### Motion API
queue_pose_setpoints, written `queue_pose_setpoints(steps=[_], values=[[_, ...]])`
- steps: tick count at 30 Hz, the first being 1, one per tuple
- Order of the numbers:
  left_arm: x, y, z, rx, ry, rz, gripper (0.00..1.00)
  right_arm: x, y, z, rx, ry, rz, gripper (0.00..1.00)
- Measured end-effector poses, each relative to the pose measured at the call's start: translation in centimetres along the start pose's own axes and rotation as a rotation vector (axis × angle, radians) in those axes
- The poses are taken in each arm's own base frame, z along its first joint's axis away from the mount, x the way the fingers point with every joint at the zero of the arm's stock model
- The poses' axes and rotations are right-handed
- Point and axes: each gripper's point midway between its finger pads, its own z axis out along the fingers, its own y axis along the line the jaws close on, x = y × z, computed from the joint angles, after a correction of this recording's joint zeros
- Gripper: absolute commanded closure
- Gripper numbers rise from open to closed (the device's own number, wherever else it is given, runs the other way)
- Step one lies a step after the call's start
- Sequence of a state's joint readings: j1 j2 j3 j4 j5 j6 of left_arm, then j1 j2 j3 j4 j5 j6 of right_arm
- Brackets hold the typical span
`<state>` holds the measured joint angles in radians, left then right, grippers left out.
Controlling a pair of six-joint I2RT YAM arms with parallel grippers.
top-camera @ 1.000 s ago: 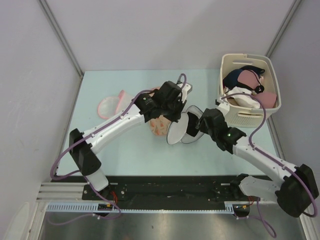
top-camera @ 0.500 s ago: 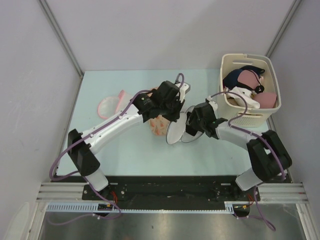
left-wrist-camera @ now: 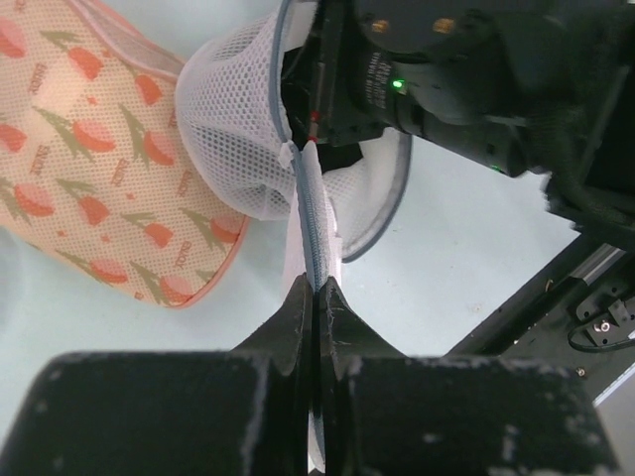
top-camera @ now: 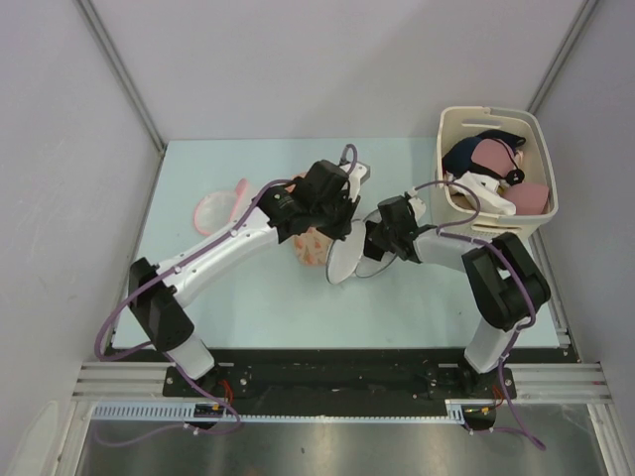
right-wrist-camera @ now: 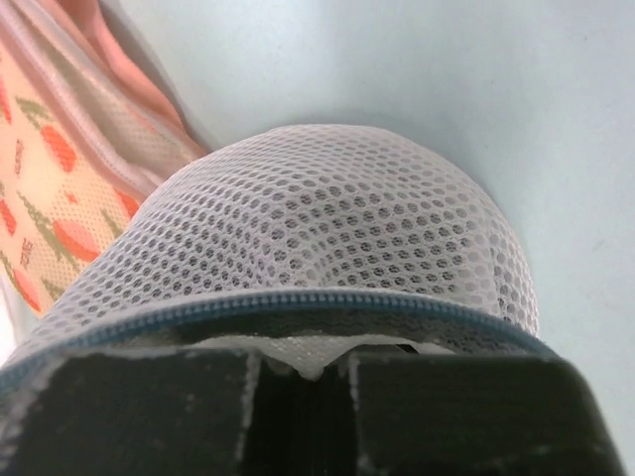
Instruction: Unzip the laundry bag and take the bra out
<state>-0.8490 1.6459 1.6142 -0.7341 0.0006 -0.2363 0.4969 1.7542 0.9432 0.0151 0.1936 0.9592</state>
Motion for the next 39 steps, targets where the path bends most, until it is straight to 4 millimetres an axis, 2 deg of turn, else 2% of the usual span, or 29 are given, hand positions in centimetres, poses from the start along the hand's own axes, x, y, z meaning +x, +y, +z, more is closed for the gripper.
queue_pose_setpoints(steps=[2,4,7,12,14,16,20,24,26,29,32,34,36,39], values=[[0.1,0.6,-0.1,-0.008,-0.006,-0.010,1.00,-0.1,0.4,-0.6,-0.011,-0.008,-0.008,1.00],[0.2,1.5,-0.3,-0.021,-0.009,-0.024,1.00,-0.2,1.2,-2.1,-0.036,-0.024,-0.032,1.00],[0.3,2.9,-0.3,-0.046,-0.011,-0.056,1.00,-0.4,3.2,-5.9,-0.106,-0.056,-0.069,1.00],[0.7,5.7,0.1,-0.113,-0.010,-0.117,1.00,-0.6,7.7,-13.4,-0.290,-0.124,-0.110,1.00],[0.6,6.5,0.1,-0.132,-0.016,-0.145,1.00,0.1,8.9,-16.1,-0.366,-0.136,-0.126,1.00],[0.5,7.1,0.1,-0.148,-0.020,-0.167,0.99,1.0,9.5,-18.0,-0.423,-0.129,-0.143,1.00],[0.3,8.0,0.5,-0.164,-0.023,-0.204,1.00,3.7,9.7,-19.2,-0.453,-0.089,-0.197,1.00],[0.0,9.5,0.8,-0.187,-0.034,-0.240,1.00,6.4,7.4,-19.7,-0.432,-0.035,-0.266,1.00],[-0.1,10.0,0.8,-0.193,-0.037,-0.248,0.99,6.5,6.6,-20.3,-0.445,-0.027,-0.277,1.00],[-0.1,10.1,1.3,-0.188,-0.033,-0.258,1.00,5.8,7.0,-22.5,-0.522,-0.041,-0.277,1.00],[0.3,9.7,2.2,-0.157,-0.012,-0.265,1.00,4.0,8.9,-25.7,-0.658,-0.092,-0.245,1.00],[0.7,9.3,2.8,-0.131,0.000,-0.274,1.00,2.3,10.1,-27.1,-0.730,-0.133,-0.208,1.00],[1.4,8.8,3.3,-0.103,0.016,-0.282,0.99,-0.4,11.0,-27.5,-0.772,-0.194,-0.156,1.00],[2.6,8.0,4.0,-0.068,0.041,-0.290,1.00,-2.6,12.0,-27.0,-0.794,-0.231,-0.114,1.00]])
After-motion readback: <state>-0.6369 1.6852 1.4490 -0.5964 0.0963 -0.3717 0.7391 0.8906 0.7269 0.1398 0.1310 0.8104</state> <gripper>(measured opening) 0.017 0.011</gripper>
